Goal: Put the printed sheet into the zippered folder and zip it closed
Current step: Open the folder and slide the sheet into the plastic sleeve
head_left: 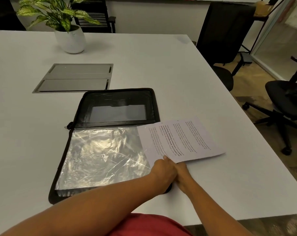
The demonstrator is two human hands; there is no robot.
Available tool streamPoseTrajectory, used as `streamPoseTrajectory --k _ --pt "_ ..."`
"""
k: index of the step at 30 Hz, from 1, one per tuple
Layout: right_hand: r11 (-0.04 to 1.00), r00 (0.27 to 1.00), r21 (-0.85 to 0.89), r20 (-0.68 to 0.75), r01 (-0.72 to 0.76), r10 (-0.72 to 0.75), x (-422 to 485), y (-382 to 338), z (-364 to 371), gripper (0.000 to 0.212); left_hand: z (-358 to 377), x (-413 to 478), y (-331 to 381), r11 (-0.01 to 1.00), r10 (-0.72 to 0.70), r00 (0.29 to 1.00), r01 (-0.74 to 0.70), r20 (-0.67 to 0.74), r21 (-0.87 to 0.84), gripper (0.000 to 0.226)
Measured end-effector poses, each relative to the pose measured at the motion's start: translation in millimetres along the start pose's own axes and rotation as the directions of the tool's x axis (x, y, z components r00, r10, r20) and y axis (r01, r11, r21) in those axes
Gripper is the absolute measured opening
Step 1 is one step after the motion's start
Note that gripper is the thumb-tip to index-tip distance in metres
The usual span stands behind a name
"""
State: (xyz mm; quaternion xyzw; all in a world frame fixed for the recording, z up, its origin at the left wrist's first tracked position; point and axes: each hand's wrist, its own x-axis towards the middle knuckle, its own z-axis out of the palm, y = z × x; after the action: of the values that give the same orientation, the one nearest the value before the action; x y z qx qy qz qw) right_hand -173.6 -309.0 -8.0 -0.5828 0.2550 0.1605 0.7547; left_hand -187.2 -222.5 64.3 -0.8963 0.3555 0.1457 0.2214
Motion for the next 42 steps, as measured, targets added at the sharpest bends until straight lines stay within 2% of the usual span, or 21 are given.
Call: streamPoseTrajectory --k 2,5,8,14,16,18,21,24,26,29,33,37,40,42 --pt "1.000 0.999 0.006 -0.053 0.007 -0.007 2 -6 -9 0.043 -1 -2 -1 0.999 0.035 0.999 -0.035 0.002 0.033 0.040" --pt "0.977 0.978 0.213 -0.198 -0.016 0.059 5 -15 -26 0.037 0 -5 -4 0.994 0.084 0.996 -0.084 0.004 0.075 0.031" --pt "0.969 0.963 0.247 -0.262 0.001 0.066 7 -16 -35 0.035 3 -2 -2 0.992 0.091 0.996 -0.091 0.005 0.088 0.032" --pt "0.985 0.990 0.171 -0.137 -0.010 0.034 1 3 -15 0.042 9 9 2 0.998 0.057 0.998 -0.057 -0.007 0.041 0.043" --pt "0.993 0.997 0.117 -0.064 -0.024 0.032 -2 6 -9 0.040 12 10 5 0.998 0.051 0.999 -0.051 0.005 0.023 0.042" --pt "0.993 0.998 0.110 -0.053 -0.037 0.043 -2 2 -9 0.036 16 9 7 0.998 0.053 0.999 -0.053 0.004 0.037 0.042" --pt "0.970 0.981 0.244 -0.191 0.025 0.023 4 -8 -25 0.035 18 8 6 0.994 0.074 0.997 -0.074 0.005 0.077 0.034" --pt "0.941 0.904 0.292 -0.427 0.172 -0.033 10 -17 -50 0.037 20 7 4 0.996 0.088 0.996 -0.088 0.024 0.024 0.024" --pt "0.942 0.865 0.253 -0.497 0.219 -0.068 11 -20 -59 0.039 19 7 5 0.994 0.091 0.994 -0.094 0.065 0.053 0.024" --pt "0.969 0.863 0.145 -0.494 0.199 -0.104 10 -17 -52 0.046 20 8 5 0.992 0.100 0.991 -0.107 0.088 0.071 0.023" --pt "0.987 0.892 -0.041 -0.425 0.155 -0.157 2 -2 -33 0.048 26 14 7 0.991 0.125 0.992 -0.126 0.029 0.041 0.023" --pt "0.983 0.943 -0.132 -0.294 0.125 -0.159 -2 3 -26 0.049 34 12 11 0.988 0.131 0.991 -0.130 -0.006 0.082 0.027" --pt "0.970 0.911 -0.201 -0.358 0.138 -0.204 0 -4 -34 0.056 32 11 9 0.989 0.140 0.990 -0.140 0.009 0.045 0.019" --pt "0.960 0.880 -0.257 -0.421 0.115 -0.218 4 -13 -42 0.053 29 10 7 0.989 0.142 0.989 -0.143 0.036 0.030 0.021"
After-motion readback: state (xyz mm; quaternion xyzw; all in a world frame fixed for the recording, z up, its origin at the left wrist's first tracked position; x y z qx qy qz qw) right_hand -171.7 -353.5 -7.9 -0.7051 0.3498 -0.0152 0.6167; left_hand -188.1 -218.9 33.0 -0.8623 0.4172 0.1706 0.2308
